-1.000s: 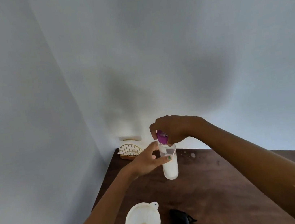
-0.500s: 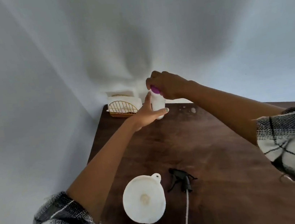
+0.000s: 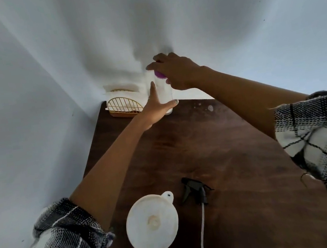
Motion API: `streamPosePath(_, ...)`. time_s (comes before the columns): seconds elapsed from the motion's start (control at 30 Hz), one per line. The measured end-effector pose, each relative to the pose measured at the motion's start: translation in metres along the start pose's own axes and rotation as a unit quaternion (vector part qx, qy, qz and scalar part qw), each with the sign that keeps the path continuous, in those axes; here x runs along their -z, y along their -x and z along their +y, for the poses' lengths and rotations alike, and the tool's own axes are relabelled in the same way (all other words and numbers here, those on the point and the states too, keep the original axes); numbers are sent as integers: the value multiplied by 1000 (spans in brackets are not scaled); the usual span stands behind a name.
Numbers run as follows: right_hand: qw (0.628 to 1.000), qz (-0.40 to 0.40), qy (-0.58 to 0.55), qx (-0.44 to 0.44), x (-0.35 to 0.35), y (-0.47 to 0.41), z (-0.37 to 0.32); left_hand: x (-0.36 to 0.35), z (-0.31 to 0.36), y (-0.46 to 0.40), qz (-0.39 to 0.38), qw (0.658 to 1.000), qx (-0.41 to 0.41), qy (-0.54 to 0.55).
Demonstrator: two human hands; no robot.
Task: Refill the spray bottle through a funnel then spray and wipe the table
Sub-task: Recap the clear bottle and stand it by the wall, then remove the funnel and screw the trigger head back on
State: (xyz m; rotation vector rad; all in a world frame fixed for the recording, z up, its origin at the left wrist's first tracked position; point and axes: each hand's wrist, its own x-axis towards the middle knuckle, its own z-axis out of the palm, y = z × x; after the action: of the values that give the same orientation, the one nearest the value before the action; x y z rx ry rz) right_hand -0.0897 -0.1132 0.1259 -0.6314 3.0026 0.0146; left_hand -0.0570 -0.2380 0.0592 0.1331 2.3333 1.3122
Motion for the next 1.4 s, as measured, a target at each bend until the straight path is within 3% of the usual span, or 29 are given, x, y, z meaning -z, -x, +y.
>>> streamPosePath(0.4, 996, -52, 75, -16, -1, 1, -3, 7, 3, 14, -4, 1000, 4, 14)
streamPosePath(0.57, 998, -11, 62, -31, 11, 17, -9, 16, 7, 39, 5, 998, -17, 53)
streamPosePath(0.77, 993, 86, -82, -13, 37, 71, -41, 32, -10, 105, 31, 990, -47, 127)
streamPosePath(0.97, 951, -49, -305, 10, 37, 148, -85, 11, -77, 201, 180, 967, -46, 174)
streamPosePath(1.13, 910, -140, -388, 25, 10, 190, -112, -21, -94, 262, 264, 923, -49, 276)
streamPosePath(1.27, 893, -149, -424, 31, -17, 206, -133, -55, -83, 289, 258, 924, -66, 275)
streamPosePath(1.4, 881, -95, -463, 31, -34, 216, -147, -69, -84, 289, 248, 944, -70, 207)
